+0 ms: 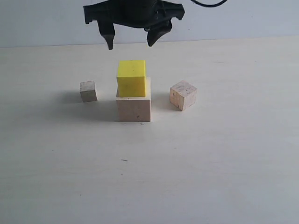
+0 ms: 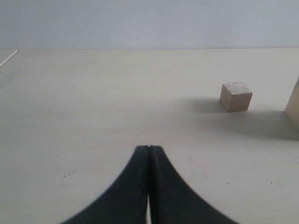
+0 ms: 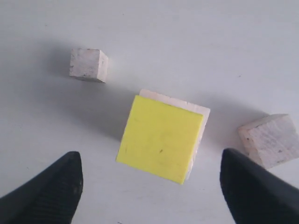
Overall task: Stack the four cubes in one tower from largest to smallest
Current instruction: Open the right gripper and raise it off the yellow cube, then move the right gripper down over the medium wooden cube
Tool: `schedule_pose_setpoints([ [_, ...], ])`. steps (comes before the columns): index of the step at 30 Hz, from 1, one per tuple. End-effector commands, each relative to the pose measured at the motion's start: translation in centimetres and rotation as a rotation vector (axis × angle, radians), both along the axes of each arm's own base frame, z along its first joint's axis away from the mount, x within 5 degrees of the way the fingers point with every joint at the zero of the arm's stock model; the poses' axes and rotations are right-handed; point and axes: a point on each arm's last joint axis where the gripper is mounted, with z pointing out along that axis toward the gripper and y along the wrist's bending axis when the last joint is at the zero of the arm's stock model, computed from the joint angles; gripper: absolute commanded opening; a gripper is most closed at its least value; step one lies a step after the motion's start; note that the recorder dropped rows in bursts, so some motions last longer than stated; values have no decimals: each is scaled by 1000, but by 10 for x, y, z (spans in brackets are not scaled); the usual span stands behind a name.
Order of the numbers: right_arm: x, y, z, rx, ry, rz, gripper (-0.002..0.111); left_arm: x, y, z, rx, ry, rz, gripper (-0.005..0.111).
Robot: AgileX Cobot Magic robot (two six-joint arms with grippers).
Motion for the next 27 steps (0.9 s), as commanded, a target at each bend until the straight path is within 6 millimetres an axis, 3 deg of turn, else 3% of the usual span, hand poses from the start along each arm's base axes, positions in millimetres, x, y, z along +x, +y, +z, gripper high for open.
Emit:
schedule_pose_setpoints([
  [1, -12, -12, 36, -7, -99, 123, 76, 0, -1, 0, -7, -9, -9, 0],
  [10, -30, -44, 96, -81, -313, 158, 76, 0, -1, 0, -7, -9, -9, 0],
  [15, -37, -52, 111, -101, -365, 191, 76, 0, -1, 0, -7, -9, -9, 0],
  [21, -36, -61, 100, -214, -372, 185, 76, 0, -1, 0, -7, -9, -9, 0],
  [27, -27, -75, 63, -355, -298, 168, 76, 0, -1, 0, -7, -9, -9, 0],
])
